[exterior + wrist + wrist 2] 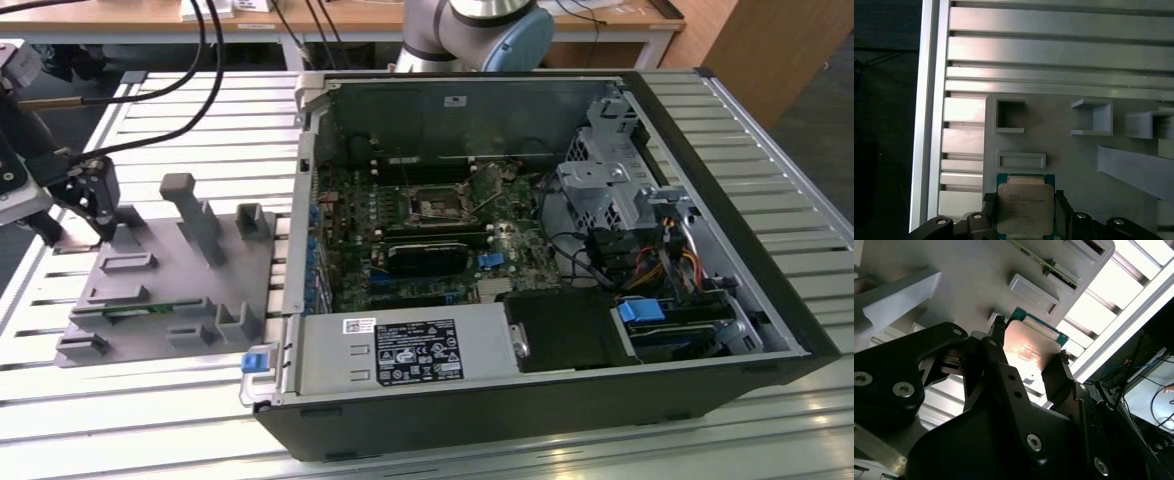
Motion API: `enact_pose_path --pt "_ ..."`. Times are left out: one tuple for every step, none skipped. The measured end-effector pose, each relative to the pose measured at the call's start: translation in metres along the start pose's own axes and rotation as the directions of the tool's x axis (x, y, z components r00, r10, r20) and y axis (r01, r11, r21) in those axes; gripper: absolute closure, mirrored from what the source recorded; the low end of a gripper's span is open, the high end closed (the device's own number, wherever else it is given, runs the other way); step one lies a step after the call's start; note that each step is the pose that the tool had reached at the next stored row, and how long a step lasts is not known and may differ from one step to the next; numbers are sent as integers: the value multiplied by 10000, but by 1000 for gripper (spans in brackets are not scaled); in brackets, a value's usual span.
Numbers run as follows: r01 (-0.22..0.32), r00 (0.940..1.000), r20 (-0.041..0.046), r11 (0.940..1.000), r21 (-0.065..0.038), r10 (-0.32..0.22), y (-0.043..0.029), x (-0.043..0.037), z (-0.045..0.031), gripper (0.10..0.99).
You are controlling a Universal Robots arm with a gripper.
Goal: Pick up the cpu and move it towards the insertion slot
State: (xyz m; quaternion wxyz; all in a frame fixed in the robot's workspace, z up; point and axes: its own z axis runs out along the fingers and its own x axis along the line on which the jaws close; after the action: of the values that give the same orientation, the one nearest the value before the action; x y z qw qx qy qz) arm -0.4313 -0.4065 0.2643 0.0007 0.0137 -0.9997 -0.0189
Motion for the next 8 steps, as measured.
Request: enact_pose_path --pt "0 10000 0 10000 0 0 0 0 -11 541" --pt "0 10000 0 10000 0 0 1 0 -20 541" --pt "0 10000 0 10000 0 0 1 0 -31 541" --pt "0 10000 0 10000 0 0 1 0 -40 541" --pt "0 10000 0 10000 0 0 2 0 -51 541" --pt "0 10000 0 10000 -1 0 2 0 -61 541" --pt "0 10000 1 10000 -1 0 3 0 -71 541" --pt "0 10000 1 10000 -1 0 3 0 -80 541"
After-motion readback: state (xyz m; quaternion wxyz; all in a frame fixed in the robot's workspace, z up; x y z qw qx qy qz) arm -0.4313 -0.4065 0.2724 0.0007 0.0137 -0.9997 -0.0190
